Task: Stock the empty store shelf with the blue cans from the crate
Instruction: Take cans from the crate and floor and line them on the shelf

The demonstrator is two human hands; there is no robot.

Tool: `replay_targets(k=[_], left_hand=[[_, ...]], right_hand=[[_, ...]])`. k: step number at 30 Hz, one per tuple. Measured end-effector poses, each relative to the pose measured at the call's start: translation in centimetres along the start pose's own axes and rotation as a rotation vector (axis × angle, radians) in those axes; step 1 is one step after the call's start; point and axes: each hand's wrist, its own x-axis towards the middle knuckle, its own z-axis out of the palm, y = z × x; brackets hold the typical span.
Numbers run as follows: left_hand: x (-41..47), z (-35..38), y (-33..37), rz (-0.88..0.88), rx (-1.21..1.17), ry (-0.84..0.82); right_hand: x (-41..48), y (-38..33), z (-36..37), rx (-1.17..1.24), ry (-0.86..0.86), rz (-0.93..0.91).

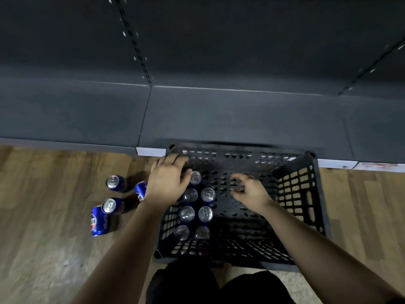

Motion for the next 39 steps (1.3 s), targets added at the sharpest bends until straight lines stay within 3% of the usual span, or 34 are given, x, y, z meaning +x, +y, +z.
replay_targets(k=[11, 19, 31, 39], left_hand=[[1.0, 10.1, -2.3, 0.097, -0.022, 0.064], [0.8, 14.3, -2.7, 0.083, -0.051, 0.044], [0.0, 16.7, -2.9, 0.093, -0.034, 0.025], [0.3, 17.7, -3.3, 0.076, 0.021, -0.003]], right_hand=[[6.3, 6.3, 7.1, -0.135, -0.128, -0.087], [8.8, 9.0, 10.2, -0.141, -0.125, -0.15], [9.0, 8.8, 13.7, 0.136, -0.107, -0.165], [10.7, 8.0, 15.6, 0.314, -0.169, 0.001]])
